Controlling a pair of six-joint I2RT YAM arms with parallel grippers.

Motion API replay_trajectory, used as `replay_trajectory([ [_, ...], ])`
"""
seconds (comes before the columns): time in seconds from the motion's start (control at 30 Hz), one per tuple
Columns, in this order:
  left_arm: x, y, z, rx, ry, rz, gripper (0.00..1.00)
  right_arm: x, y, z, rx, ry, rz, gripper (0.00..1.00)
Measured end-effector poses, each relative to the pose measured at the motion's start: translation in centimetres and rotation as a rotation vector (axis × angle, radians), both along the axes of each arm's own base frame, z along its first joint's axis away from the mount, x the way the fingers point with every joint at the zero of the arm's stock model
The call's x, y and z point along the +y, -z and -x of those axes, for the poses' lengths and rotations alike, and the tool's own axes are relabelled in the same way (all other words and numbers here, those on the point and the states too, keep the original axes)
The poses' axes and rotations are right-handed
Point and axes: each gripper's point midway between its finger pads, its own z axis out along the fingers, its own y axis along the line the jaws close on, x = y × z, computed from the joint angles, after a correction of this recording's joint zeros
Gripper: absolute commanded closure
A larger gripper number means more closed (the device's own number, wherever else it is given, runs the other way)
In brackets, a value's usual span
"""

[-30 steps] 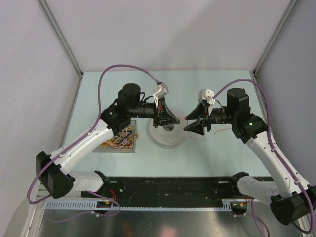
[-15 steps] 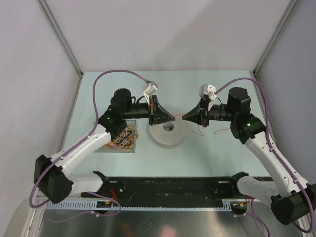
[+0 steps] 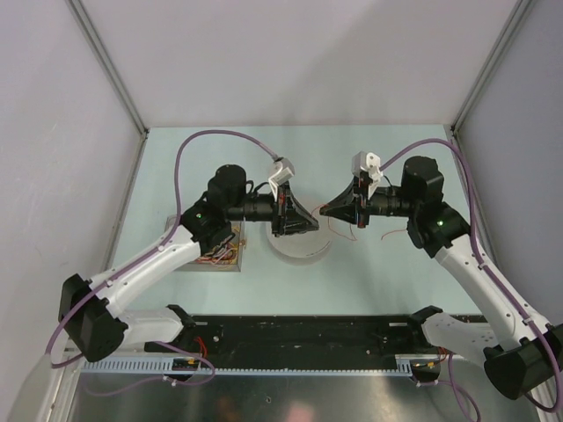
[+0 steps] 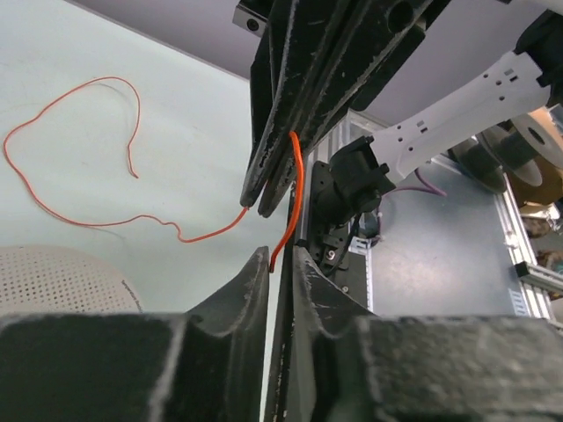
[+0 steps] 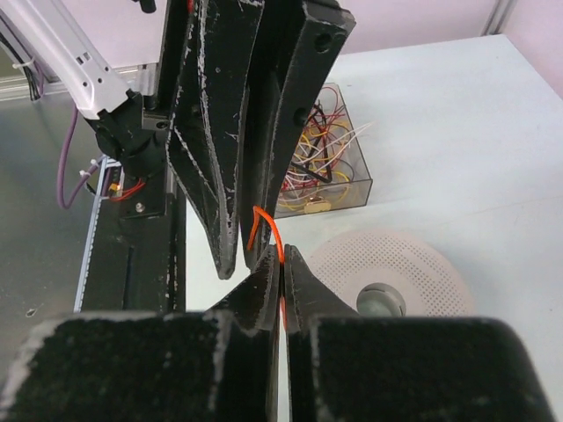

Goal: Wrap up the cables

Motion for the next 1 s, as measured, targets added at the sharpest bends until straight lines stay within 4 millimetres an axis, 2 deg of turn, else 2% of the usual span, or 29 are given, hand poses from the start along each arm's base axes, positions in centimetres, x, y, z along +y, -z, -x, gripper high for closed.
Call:
replay_trajectory([
  [0.13, 1.0, 0.2, -1.0, -0.006, -0.022, -0.023, 0.58, -0.2, 0.4, -0.1, -0.016, 0.003, 0.016, 1.00],
  [0.3, 3.6, -0.6, -3.3, -0.123, -0.089, -0.074, 0.44, -0.8, 1.5, -0.1, -0.054, 0.011, 0.068, 1.00],
  [0.5, 5.3, -2.9, -2.4, -0.310, -0.088, -0.134, 0.41, -0.9, 3.5, 0.2, -0.088, 0.003, 0.148, 1.00],
  [0.6, 4.9, -3.8, -2.1, -0.378, -0.067, -0.165, 0.41, -0.7, 4.2, 0.5, -0.090, -0.009, 0.178, 1.00],
  [0.67, 4.2, -3.5, -1.4, -0.411, -0.029, -0.188, 0.44, -0.5, 4.5, 0.7, -0.092, -0.017, 0.192, 1.00],
  [0.83, 2.6, -1.2, -0.3, -0.433, 0.055, -0.253, 0.48, -0.2, 4.8, 0.8, -0.088, -0.023, 0.206, 1.00],
  [1.0, 1.8, 0.5, 0.0, -0.435, 0.094, -0.302, 0.52, 0.0, 5.0, 0.8, -0.085, -0.024, 0.210, 1.00],
])
